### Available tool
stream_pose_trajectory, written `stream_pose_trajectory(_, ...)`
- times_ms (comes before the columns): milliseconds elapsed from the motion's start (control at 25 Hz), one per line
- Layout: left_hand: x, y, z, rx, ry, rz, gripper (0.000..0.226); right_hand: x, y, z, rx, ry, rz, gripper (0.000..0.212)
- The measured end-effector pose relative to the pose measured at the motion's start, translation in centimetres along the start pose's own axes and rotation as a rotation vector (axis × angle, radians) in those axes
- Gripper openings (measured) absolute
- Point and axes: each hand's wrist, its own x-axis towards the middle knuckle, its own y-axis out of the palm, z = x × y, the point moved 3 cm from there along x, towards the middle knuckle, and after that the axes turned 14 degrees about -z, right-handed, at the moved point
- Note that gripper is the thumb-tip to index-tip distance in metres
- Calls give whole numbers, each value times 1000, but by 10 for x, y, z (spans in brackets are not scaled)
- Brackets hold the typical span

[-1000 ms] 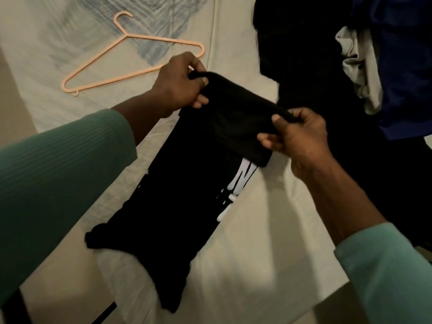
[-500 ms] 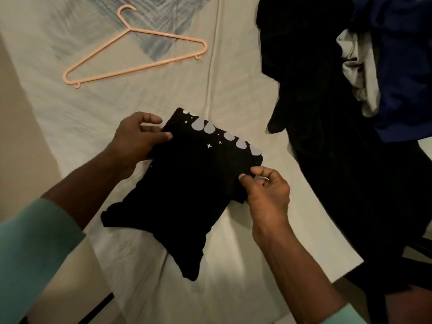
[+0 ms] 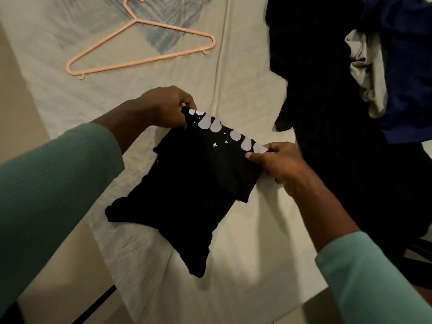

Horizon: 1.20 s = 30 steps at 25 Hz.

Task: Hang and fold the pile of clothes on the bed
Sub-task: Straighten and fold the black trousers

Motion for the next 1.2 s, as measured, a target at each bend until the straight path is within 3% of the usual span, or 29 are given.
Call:
stream_pose_trajectory(80, 6, -9, -5, -7, 35, -116, 20, 7, -7, 15, -21, -110, -30, 17)
stream_pose_trajectory(280, -13, -32, 0, -677, -43, -477, 17, 0, -33, 63, 348, -403, -233, 18)
stream_pose_trajectory(480, -76, -19, 28, -1158, -217, -473, 10, -64, -23, 20, 381, -597, -262, 25)
stream_pose_trajectory(560, -105, 4, 44, -1132, -302, -463, 18, -91, -8, -20, 345, -646, -229, 23)
stream_pose_trajectory(680, -132, 38, 67, -868, -356, -436, 20, -108, 16, -71, 203, -676, -163, 19)
stream_pose_trajectory(760, -136, 45, 69, -652, -323, -448, 23, -110, 21, -82, 177, -626, -193, 25)
stream_pose_trajectory(880, -119, 34, 53, -505, -322, -498, 33, -92, 12, -60, 192, -285, -351, 21)
stream_pose_trajectory(1000, -83, 33, 44, -563, -465, -347, 42, -52, 13, -27, 88, 14, -281, 56)
stream_pose_trajectory(1120, -64, 37, 40, -682, -597, -279, 33, -28, 24, -14, 141, 25, -242, 45)
stream_pose_trajectory(1200, -62, 38, 43, -737, -664, -407, 31, -23, 22, -12, 281, 30, -365, 38)
